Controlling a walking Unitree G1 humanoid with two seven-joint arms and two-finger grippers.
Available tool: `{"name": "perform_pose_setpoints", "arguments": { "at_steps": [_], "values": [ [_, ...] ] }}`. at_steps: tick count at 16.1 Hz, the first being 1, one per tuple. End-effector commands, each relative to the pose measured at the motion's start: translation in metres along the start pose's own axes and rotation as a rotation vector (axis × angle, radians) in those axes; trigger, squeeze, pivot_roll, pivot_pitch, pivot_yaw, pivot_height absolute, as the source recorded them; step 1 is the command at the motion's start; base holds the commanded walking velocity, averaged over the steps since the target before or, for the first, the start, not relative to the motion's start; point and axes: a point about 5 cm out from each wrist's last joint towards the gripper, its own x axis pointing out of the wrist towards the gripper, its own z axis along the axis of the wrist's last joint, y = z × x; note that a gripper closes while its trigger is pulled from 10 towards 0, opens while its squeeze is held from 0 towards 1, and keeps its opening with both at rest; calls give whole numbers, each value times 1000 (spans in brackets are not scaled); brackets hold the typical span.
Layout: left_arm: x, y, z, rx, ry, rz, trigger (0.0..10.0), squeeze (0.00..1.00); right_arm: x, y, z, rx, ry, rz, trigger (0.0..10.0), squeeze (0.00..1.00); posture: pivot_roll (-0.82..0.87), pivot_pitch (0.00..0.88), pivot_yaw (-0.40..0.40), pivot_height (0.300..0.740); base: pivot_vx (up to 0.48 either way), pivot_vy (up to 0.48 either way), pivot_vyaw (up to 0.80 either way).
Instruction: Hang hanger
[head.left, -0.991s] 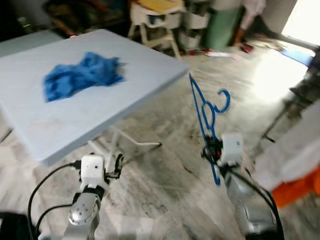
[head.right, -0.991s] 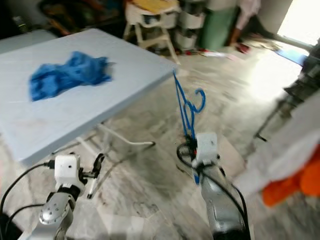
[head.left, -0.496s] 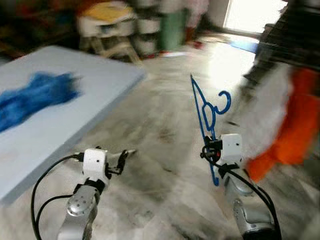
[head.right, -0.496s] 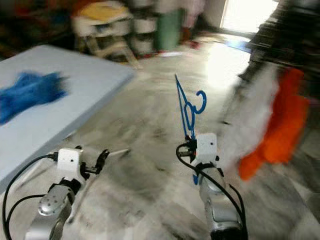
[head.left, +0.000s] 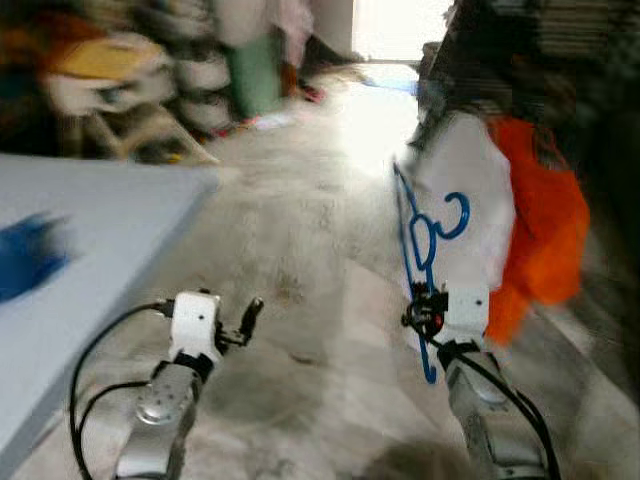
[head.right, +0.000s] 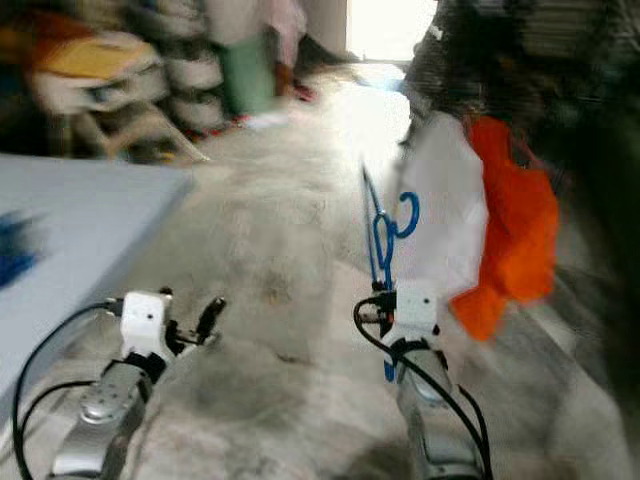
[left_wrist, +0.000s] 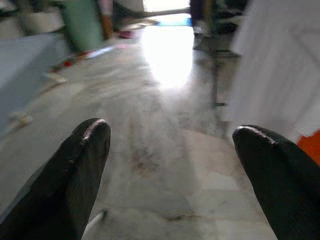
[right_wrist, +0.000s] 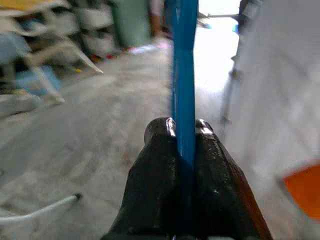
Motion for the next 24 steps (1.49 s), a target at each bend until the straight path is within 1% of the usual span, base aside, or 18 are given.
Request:
{"name": "perform_pose_setpoints", "arguments": {
  "at_steps": [1,2,5,10,12,15,19,24],
  "values": [
    [4,-10,1,-16,-9,-44,10000,0,-2,-11,6,-8,-21,-49,10000,0,-118,13,94,740,311,0,0],
    [6,-13,-1,-21,-3,-49,10000,0,-5,-11,5,-18,-16,-49,10000,0,-120,12,92,740,311,0,0],
    [10,-17,2,-29,-11,-58,10000,0,-5,-14,8,-34,-23,-58,10000,0,-123,11,88,740,312,0,0],
    [9,-21,-1,-34,-3,-75,10000,0,-6,-15,9,-42,-19,-72,10000,0,-128,17,97,740,305,0,0],
    [10,-24,-3,-22,9,-87,10000,0,-9,-16,5,-42,-8,-86,10000,0,-129,18,106,740,279,0,0],
    [12,-23,-4,-19,24,-80,10000,0,-11,-15,2,-43,1,-89,10000,0,-131,19,111,740,0,0,0],
    [14,-22,-3,-23,36,-63,10000,0,-10,-14,3,-48,3,-92,10000,0,-128,17,113,740,0,0,0],
    [14,-27,-6,-15,47,-82,10000,0,-9,-14,1,-47,8,-89,10000,0,-131,9,119,740,0,0,0]
  ]
}}
